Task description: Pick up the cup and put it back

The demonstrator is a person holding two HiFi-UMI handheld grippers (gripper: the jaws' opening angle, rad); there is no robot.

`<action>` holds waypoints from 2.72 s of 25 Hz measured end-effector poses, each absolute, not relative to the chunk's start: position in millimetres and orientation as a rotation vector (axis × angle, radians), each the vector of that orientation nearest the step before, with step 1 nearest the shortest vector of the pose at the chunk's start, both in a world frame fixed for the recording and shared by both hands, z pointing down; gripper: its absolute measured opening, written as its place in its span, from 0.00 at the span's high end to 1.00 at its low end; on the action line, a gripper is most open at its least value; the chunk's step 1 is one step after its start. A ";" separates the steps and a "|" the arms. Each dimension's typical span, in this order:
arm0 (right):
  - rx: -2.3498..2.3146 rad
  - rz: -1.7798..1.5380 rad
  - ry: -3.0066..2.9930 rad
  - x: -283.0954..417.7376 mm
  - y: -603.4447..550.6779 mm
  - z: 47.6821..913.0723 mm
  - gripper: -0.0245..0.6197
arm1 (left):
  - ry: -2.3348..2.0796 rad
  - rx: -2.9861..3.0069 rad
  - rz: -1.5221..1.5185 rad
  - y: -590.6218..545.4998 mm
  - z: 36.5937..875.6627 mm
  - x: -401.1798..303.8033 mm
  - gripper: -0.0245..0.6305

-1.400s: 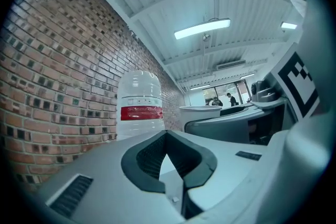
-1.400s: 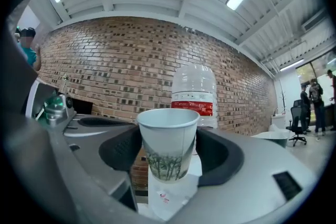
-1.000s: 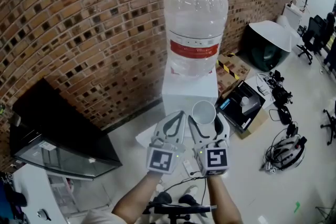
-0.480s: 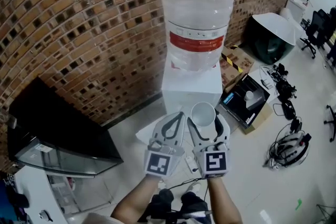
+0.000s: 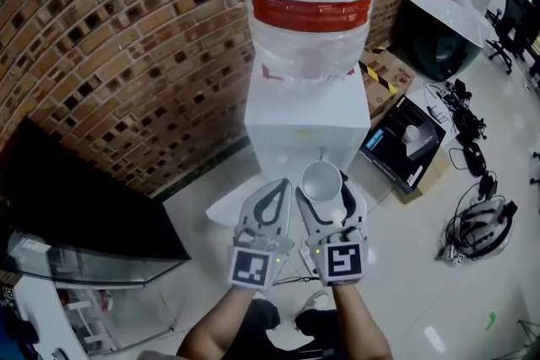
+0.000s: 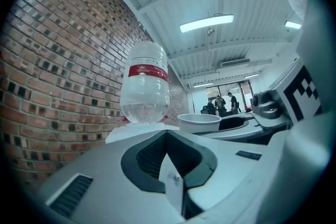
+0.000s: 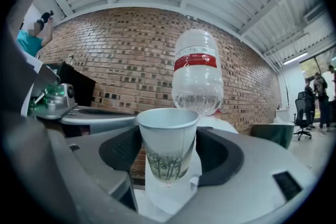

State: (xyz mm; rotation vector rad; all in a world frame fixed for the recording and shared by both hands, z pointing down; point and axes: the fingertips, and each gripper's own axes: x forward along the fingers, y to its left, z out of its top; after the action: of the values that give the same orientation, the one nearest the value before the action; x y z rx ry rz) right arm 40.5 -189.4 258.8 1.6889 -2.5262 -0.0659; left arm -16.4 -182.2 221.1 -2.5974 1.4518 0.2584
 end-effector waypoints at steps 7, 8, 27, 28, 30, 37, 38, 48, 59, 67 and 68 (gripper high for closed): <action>1.651 -0.052 -2.527 27.6 -203.4 375.4 0.45 | 1.459 -2.595 0.257 -202.0 329.3 -24.4 0.96; 1.647 -0.041 -2.526 26.3 -205.2 394.2 0.45 | 1.462 -2.595 0.253 -204.8 346.5 -25.8 0.96; 1.666 0.021 -2.525 28.9 -245.8 683.6 0.45 | 1.469 -2.626 0.181 -240.3 626.5 -20.9 0.96; 1.668 0.017 -2.527 30.4 -249.1 694.7 0.45 | 1.474 -2.627 0.185 -242.6 636.6 -19.9 0.96; 1.685 0.021 -2.533 34.6 -255.9 713.9 0.45 | 1.468 -2.623 0.187 -246.2 653.8 -17.0 0.96; 1.704 0.025 -2.521 39.0 -288.9 781.3 0.45 | 1.475 -2.621 0.164 -271.6 701.5 -11.4 0.96; 1.714 0.028 -2.518 38.7 -295.2 792.1 0.45 | 1.481 -2.617 0.173 -276.0 706.1 -11.2 0.96; 1.775 0.073 -2.503 37.5 -360.4 879.9 0.45 | 1.498 -2.631 0.147 -296.7 757.2 -10.9 0.96; 1.770 0.153 -2.417 49.4 -412.7 950.7 0.45 | 1.518 -2.669 0.020 -295.2 800.6 -20.7 0.96; 1.746 0.165 -2.409 50.3 -416.9 952.6 0.36 | 1.507 -2.699 -0.005 -291.8 809.0 -19.8 0.96; 1.749 0.162 -2.413 50.5 -415.0 950.0 0.36 | 1.508 -2.700 -0.003 -291.8 808.7 -20.1 0.96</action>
State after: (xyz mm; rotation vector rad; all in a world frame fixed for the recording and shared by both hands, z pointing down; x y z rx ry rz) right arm 50.5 -415.0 950.0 1.7488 -2.4127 0.1625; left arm -20.1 -291.8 808.7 -2.6999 1.5076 -0.0032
